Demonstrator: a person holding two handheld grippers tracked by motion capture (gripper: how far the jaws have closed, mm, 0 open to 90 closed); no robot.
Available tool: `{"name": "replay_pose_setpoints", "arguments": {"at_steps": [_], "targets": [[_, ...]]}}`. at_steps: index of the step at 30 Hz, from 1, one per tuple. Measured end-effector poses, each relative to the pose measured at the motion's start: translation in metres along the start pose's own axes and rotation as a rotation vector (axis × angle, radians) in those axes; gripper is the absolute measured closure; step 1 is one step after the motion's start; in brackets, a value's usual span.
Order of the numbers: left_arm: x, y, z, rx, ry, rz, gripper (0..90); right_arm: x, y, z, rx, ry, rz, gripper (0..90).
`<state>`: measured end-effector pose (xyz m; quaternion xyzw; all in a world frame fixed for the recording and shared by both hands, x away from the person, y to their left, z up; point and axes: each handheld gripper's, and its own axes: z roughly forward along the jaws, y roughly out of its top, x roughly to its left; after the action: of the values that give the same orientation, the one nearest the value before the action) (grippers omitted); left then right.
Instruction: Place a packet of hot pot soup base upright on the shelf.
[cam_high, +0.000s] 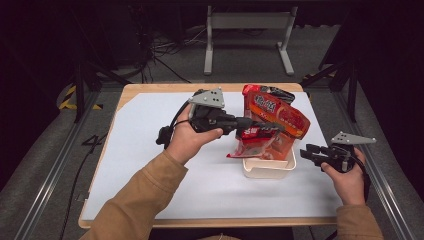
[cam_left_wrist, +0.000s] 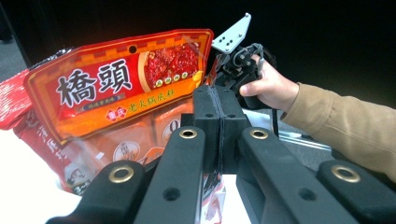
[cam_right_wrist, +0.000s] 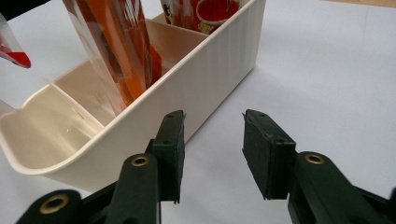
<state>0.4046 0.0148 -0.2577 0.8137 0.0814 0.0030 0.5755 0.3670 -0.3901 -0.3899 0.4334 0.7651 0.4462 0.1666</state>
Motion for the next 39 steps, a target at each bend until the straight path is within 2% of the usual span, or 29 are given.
{"name": "replay_pose_setpoints", "arguments": {"at_steps": [11, 28, 39], "targets": [[0.002, -0.003, 0.014, -0.019, -0.022, -0.003, 89.8, 0.000, 0.000, -0.001, -0.003, 0.001, 0.007, 58.8], [0.000, -0.007, 0.036, -0.082, -0.068, 0.027, 89.9, 0.000, 0.000, -0.001, -0.007, 0.010, 0.004, 59.0], [0.003, -0.009, 0.054, -0.085, -0.084, 0.019, 89.9, -0.001, 0.000, -0.003, -0.014, 0.010, 0.010, 59.0]]}}
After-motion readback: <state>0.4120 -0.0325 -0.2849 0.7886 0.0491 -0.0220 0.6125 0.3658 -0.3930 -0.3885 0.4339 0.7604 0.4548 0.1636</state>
